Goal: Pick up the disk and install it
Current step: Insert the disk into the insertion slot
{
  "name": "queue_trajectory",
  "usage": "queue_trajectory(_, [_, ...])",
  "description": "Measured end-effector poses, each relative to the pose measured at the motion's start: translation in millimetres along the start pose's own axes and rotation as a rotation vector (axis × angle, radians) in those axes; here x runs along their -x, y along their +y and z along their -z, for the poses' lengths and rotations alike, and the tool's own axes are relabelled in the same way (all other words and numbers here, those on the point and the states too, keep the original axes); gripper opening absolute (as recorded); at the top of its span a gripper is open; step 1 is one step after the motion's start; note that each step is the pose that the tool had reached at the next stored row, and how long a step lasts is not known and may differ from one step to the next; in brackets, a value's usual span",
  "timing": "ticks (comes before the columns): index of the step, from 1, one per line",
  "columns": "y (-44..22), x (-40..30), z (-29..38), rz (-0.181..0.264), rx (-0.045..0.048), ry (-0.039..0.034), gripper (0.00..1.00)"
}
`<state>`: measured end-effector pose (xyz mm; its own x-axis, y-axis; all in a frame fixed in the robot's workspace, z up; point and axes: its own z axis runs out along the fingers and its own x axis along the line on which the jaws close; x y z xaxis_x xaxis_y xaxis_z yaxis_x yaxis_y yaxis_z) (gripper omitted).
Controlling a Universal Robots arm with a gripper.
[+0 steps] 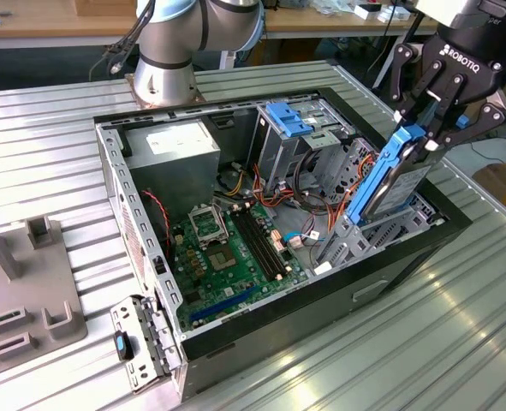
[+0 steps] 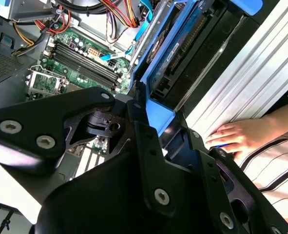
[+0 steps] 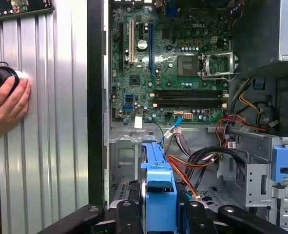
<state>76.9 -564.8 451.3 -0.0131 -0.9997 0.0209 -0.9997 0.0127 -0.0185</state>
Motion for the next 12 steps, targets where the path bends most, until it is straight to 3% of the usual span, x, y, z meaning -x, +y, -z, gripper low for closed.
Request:
queue_trajectory(4, [0.3, 0.0, 0.0, 0.000, 0.0000, 0.0001, 0.37])
queue_trajectory(8, [0.4, 0.1, -7.5, 0.000, 0.0000, 0.0000, 0.37])
queue_trajectory(12, [0.4, 0.2, -8.8, 0.000, 0.0000, 0.0000, 0.37])
